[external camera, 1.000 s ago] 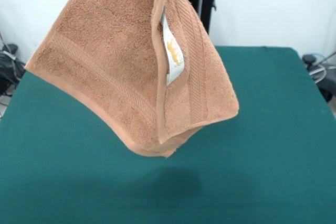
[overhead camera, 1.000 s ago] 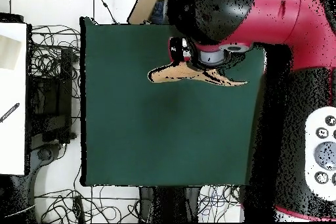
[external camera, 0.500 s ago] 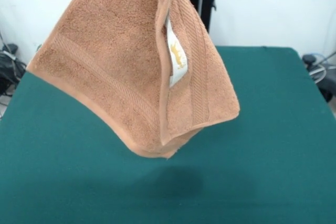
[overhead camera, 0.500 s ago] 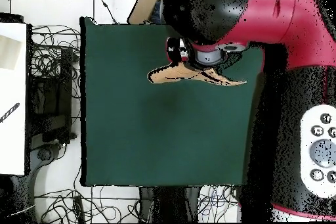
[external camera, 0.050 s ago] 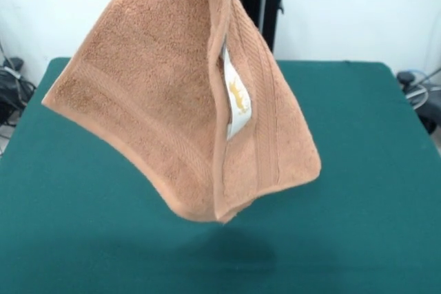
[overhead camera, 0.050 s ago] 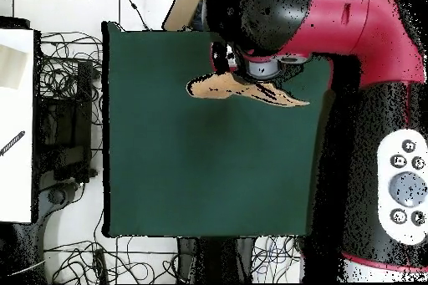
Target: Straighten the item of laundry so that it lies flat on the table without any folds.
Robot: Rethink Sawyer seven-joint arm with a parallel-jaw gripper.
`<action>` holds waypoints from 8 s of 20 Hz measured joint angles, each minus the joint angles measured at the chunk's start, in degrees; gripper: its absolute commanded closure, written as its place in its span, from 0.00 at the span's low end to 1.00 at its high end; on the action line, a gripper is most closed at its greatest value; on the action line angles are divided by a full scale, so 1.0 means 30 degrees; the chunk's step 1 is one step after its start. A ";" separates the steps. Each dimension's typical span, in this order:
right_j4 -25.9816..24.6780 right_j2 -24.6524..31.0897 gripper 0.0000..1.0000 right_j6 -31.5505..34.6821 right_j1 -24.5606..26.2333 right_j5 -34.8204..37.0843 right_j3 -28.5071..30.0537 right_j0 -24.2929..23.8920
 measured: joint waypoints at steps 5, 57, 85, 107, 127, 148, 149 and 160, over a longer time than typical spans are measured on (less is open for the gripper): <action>-0.0041 0.0011 1.00 0.0000 0.0045 -0.0800 0.0021 0.0038; 0.0081 0.2351 1.00 0.0000 -0.2889 -0.8953 1.3416 -0.4011; -0.0002 0.4502 0.00 0.0000 -0.5366 -1.0637 1.7717 -0.6165; -0.1794 0.4576 0.00 0.0000 -0.1279 -0.9958 1.4126 -0.4115; -0.2455 0.4554 0.00 0.0000 0.4136 -0.9966 1.2858 -0.4824; -0.2459 0.4273 0.00 0.0000 0.0550 -0.7114 1.1831 -0.1618; -0.2459 0.4257 0.00 0.0000 0.0433 -0.7114 1.1784 -0.1521; -0.2459 0.3450 0.00 0.0000 -0.0075 -0.7114 1.1648 -0.1179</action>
